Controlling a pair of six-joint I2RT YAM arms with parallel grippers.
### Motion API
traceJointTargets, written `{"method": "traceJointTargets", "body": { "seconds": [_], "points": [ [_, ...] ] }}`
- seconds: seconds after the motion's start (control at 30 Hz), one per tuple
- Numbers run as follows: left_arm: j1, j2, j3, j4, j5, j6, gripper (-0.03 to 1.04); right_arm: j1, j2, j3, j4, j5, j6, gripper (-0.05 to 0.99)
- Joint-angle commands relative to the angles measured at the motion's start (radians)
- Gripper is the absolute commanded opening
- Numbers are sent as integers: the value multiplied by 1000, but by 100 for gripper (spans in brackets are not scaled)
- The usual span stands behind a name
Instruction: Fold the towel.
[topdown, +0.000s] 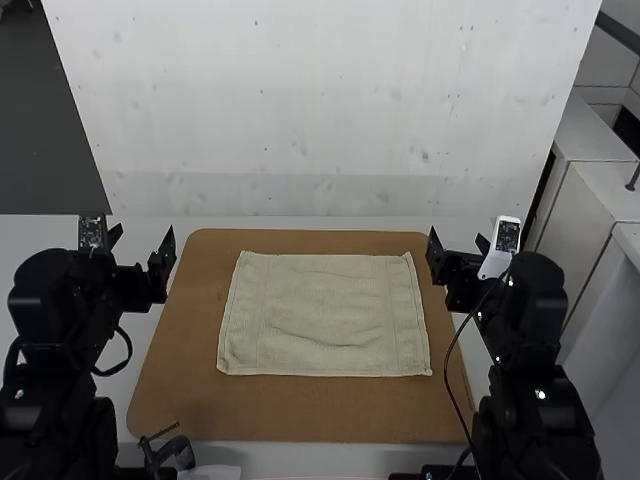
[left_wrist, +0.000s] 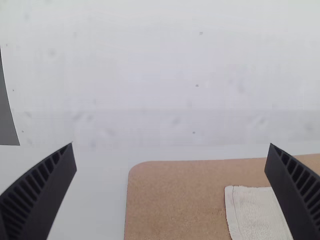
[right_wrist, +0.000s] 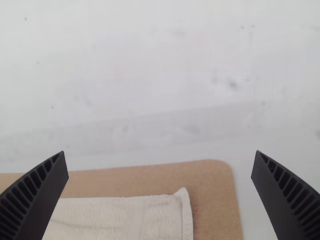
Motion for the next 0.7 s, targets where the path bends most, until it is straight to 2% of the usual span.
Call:
{"method": "traceJointTargets", "body": {
  "seconds": [0.0, 0.1, 0.23, 0.27, 0.4, 0.5, 0.57, 0.67],
  "points": [
    [-3, 60, 132, -6, 19, 3, 97, 10, 59, 120, -8, -36, 10, 96],
    [-14, 195, 237, -67, 37, 3, 98, 10, 208, 197, -13, -46, 7, 96],
    [-26, 434, 372, -159, 17, 3, 98, 11, 435, 289, -14, -49, 1, 96],
    [-26, 508, 402, -175, -10, 0, 98, 8, 506, 315, -17, -52, -8, 96],
    [-29, 739, 481, -179, -39, 2, 98, 3, 774, 407, -11, -49, -16, 96],
    [-35, 902, 542, -185, -41, 3, 98, 8, 951, 462, 19, -49, -20, 96],
    [-57, 1005, 573, -185, -44, 0, 98, 8, 1047, 487, 50, -37, -20, 96],
    [-101, 1149, 613, -165, -101, -1, 98, 11, 1188, 525, 82, -14, -20, 96]
  ]
}}
